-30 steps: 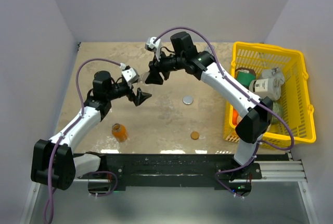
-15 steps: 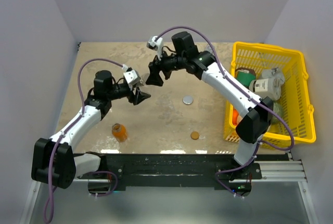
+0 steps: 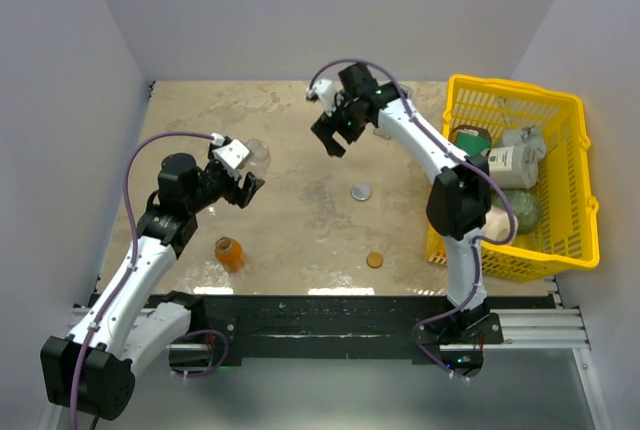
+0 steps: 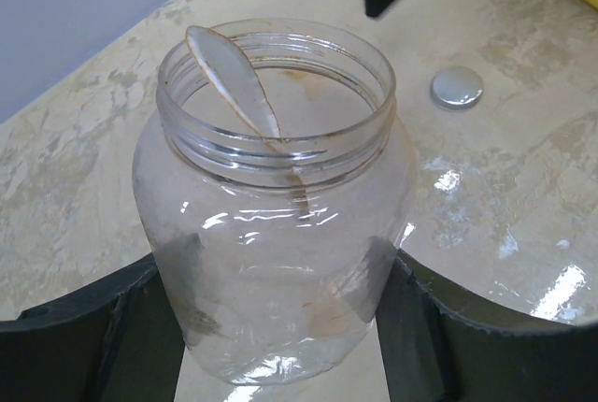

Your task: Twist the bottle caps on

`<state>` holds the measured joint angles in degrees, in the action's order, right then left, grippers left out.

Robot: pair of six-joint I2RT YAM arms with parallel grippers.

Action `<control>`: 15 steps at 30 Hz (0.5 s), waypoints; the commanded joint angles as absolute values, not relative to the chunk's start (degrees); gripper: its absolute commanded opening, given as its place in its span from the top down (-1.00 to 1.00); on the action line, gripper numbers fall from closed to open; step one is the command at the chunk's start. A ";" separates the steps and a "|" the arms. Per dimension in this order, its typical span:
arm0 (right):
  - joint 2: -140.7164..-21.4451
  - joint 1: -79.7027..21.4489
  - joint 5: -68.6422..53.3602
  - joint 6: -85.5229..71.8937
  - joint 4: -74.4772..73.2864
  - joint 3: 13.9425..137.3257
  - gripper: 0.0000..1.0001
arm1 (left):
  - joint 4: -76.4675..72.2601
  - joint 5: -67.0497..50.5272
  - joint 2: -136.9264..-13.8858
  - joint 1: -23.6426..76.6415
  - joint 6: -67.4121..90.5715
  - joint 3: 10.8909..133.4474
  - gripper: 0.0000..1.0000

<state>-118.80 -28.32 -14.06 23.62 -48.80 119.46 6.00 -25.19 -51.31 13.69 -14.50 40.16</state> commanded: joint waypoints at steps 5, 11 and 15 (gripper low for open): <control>-120.06 -29.88 -5.01 37.25 -53.79 110.05 -0.81 | 7.12 -20.56 -50.89 13.62 -13.10 40.78 1.00; -114.62 -29.88 -3.60 57.89 -52.65 99.70 -0.84 | 5.36 -21.53 -51.59 13.18 -11.87 40.17 1.00; -113.38 -30.06 -4.04 69.14 -52.99 95.27 -0.84 | 4.75 -22.58 -51.86 13.10 -11.51 39.90 1.00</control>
<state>-116.53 -29.93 -4.91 53.49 -52.97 98.15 7.86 -21.63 -51.75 13.52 -12.93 40.10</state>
